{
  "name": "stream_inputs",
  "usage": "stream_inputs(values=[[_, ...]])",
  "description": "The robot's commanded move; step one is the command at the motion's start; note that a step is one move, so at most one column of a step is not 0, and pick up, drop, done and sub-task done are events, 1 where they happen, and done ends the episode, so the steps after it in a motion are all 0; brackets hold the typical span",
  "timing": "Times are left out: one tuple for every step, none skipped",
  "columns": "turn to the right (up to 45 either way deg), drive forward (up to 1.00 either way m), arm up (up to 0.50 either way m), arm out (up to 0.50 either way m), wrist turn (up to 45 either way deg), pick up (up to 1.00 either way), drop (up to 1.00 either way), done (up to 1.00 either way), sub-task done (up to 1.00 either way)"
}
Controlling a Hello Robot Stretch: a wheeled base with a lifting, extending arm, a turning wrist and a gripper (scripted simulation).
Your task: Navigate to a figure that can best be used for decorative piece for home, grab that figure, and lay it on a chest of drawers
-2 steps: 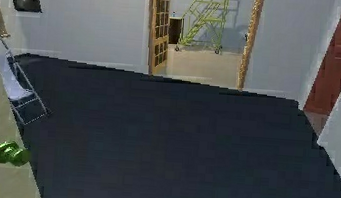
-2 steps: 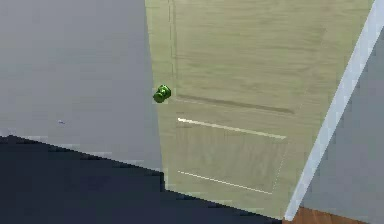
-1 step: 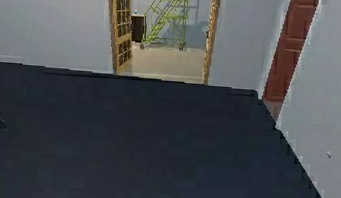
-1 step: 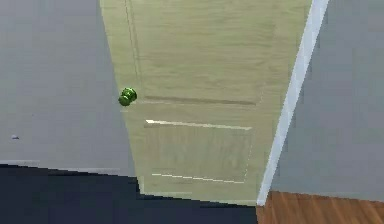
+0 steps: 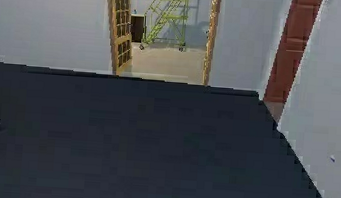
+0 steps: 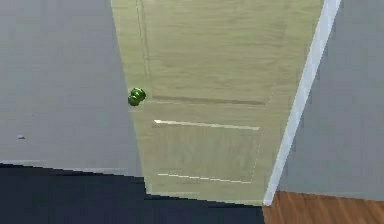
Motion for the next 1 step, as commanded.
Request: stream_inputs(values=[[-18.0, 0.00, 0.00, 0.00, 0.0, 0.00, 0.00, 0.00, 0.00]])
